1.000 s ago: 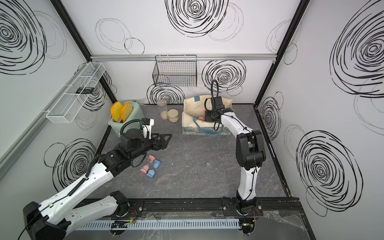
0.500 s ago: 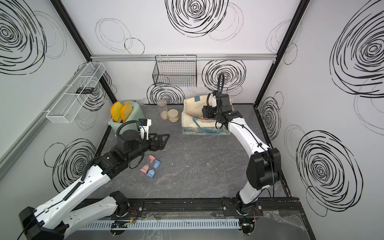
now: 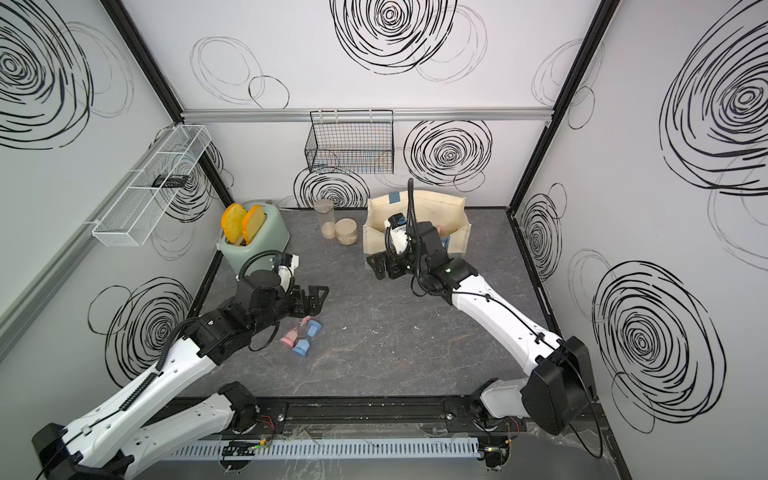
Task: Put the hourglass into the canvas bag
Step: Pick up the hourglass from the center of the board.
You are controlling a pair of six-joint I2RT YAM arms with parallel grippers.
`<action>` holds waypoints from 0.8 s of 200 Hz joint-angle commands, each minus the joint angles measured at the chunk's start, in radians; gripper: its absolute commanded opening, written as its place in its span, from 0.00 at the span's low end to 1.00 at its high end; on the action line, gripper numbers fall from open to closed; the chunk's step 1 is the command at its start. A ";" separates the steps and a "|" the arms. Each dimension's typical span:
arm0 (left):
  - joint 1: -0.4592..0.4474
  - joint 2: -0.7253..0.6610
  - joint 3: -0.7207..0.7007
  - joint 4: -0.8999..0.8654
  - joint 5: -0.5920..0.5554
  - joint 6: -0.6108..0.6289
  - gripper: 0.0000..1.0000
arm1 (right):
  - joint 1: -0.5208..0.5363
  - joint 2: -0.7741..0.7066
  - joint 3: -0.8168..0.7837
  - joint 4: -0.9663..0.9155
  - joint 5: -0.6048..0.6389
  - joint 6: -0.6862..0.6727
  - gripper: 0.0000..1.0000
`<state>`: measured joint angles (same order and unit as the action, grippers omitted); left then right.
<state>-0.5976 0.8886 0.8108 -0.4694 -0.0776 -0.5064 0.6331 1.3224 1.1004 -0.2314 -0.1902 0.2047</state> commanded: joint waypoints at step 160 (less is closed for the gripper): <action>-0.066 0.265 -0.198 0.054 -0.111 -0.110 0.80 | 0.180 -0.054 -0.469 0.331 -0.150 0.115 0.97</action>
<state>-0.6754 1.1122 0.6247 -0.4862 -0.1623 -0.5961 0.8017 1.2556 0.6510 0.0414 -0.3210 0.3042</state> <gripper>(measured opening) 0.813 0.975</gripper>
